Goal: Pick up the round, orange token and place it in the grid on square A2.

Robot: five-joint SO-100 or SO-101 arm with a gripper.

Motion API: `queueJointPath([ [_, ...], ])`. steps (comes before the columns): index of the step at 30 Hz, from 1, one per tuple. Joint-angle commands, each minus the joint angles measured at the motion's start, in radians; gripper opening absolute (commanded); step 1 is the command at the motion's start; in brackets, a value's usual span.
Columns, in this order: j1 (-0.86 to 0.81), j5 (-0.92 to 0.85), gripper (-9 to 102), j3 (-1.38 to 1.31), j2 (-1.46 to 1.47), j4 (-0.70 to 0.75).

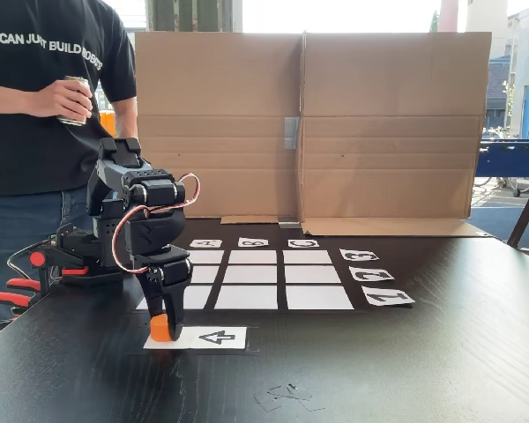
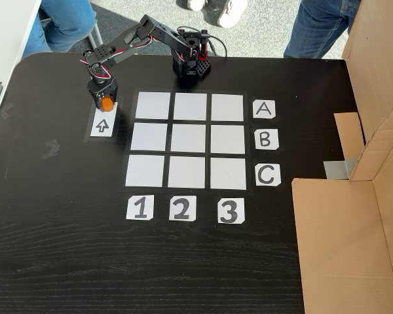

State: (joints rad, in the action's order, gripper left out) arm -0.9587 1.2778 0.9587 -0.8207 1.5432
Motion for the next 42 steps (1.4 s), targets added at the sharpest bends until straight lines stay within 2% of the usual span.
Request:
queueJointPath([
  [1,-0.020,-0.005,0,-0.031,-0.009,0.008],
  [11,-0.104,-0.011,0,-0.034,-0.189,-0.032],
  [18,-0.100,-0.158,0,0.141,-0.466,-0.084],
  [27,-0.015,-0.492,0,0.402,-0.775,-0.080],
  [33,0.034,-0.667,0,0.505,-0.976,-0.014],
  [42,0.144,-0.881,0,0.810,-1.351,0.014],
])
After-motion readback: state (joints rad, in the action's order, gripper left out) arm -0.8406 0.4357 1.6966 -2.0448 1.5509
